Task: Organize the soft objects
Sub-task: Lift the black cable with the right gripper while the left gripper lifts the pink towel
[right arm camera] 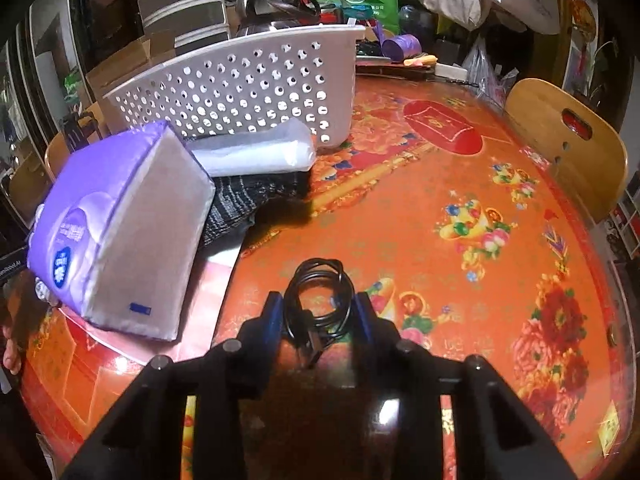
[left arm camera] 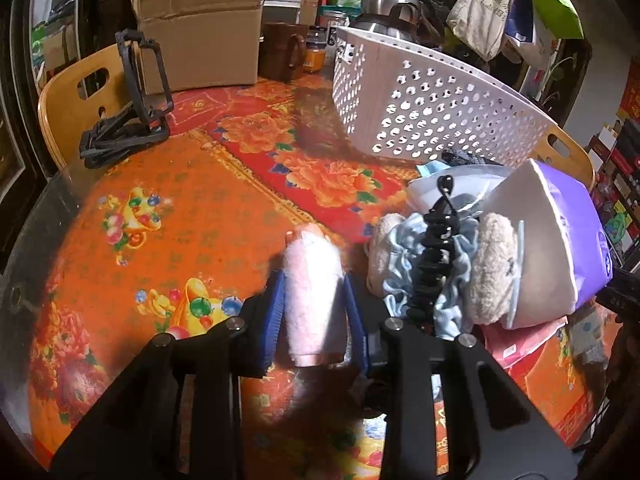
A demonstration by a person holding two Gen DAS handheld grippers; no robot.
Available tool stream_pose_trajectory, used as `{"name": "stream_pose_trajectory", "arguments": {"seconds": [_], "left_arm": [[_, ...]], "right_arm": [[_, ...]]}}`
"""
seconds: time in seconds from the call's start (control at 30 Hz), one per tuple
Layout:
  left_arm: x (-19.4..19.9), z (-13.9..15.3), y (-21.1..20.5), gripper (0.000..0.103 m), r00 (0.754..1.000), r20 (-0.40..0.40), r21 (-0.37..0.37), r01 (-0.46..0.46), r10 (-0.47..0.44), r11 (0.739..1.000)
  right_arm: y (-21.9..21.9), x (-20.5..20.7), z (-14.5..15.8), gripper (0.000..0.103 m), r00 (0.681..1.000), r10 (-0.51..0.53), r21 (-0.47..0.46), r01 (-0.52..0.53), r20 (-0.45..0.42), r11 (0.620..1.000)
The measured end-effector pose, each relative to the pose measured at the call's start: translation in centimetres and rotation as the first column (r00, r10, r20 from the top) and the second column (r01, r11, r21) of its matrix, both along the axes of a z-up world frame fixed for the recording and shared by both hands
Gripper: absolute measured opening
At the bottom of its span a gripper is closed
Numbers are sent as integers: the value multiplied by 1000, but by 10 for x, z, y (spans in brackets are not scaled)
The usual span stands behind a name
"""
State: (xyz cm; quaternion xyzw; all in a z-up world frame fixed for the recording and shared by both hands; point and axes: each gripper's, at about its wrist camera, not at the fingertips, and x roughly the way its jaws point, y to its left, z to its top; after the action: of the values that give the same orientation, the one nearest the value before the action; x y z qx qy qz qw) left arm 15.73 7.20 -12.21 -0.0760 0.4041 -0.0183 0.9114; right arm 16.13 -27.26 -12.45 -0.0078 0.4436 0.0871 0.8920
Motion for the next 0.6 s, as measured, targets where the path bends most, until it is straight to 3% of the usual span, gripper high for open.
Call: {"name": "stream_pose_trajectory", "arguments": {"seconds": [0.07,0.33,0.5,0.53,0.6], "left_arm": [[-1,3,-2,20,1000,9,4,7,-7,1000],[-11,38,-8,20,997,73,31,8,-11,999],[-13,53,-12,20,997,76,51,14,-17,999],[-13,52,-10,23,998,67,49,15,-19,999],[-14,48,-5,40,998,58,39,11,-14,999]], "right_arm": [[-3,-4,6,35,1000,-1,7,1,14,1000],[-11,-8,47,35,996,13,57,-18,88,998],[-11,-11,57,35,995,22,70,-29,101,997],[-11,-13,56,35,995,22,73,-29,100,997],[-13,-14,54,35,996,24,85,-31,92,996]]}}
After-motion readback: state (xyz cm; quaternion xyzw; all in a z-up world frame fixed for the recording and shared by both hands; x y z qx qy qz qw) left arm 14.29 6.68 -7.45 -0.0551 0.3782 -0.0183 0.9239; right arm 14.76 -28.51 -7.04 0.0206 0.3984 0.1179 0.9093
